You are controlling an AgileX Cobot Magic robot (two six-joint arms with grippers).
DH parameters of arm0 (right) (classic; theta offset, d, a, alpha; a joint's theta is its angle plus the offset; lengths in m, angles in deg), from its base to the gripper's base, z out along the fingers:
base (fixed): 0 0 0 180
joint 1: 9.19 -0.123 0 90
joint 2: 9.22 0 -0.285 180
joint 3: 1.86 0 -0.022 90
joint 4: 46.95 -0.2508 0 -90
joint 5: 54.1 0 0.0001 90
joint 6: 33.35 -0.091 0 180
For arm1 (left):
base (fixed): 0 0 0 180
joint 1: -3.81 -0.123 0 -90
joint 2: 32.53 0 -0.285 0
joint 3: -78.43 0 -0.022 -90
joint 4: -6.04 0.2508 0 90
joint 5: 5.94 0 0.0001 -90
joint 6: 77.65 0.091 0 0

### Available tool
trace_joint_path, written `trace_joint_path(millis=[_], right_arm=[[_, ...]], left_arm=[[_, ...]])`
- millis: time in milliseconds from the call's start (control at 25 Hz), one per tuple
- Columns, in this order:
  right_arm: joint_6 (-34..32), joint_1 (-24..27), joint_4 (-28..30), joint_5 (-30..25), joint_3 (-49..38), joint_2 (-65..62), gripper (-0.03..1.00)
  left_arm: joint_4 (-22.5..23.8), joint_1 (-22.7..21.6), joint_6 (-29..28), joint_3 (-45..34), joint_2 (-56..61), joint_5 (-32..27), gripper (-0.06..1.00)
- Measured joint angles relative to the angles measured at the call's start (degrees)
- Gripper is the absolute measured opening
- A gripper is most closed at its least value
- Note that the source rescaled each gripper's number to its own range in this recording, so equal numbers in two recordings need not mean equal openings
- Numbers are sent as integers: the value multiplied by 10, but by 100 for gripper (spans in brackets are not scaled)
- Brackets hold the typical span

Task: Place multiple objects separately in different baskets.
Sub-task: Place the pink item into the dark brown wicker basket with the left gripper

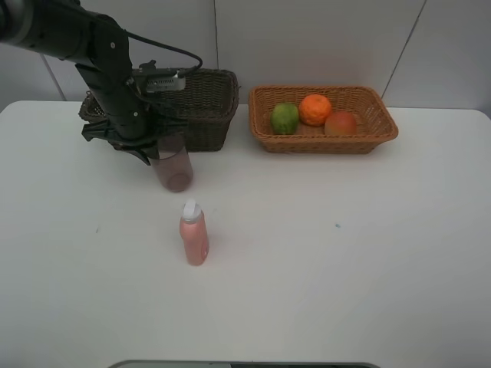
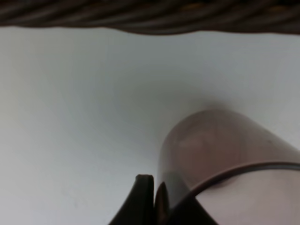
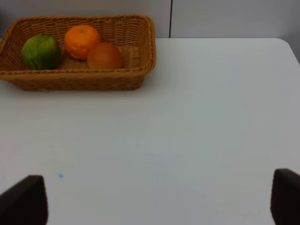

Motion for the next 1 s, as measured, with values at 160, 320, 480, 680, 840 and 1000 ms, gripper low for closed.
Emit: trace_joint_path(millis=[160,320,480,680,840,1000], right_arm=[[0,0,0,0,0,0,100],[0,0,0,0,0,0,100],[0,0,0,0,0,0,100],[0,0,0,0,0,0,100],[0,0,0,0,0,0,100],[0,0,0,0,0,0,100]], left_arm=[[0,0,0,0,0,0,0],[0,0,0,0,0,0,0],[0,0,-2,0,2,-4,0],[0,0,-2,-1,32,-12,0],[1,0,-1,-1,72,-28,0],[1,0,0,-1,103,-50,0]])
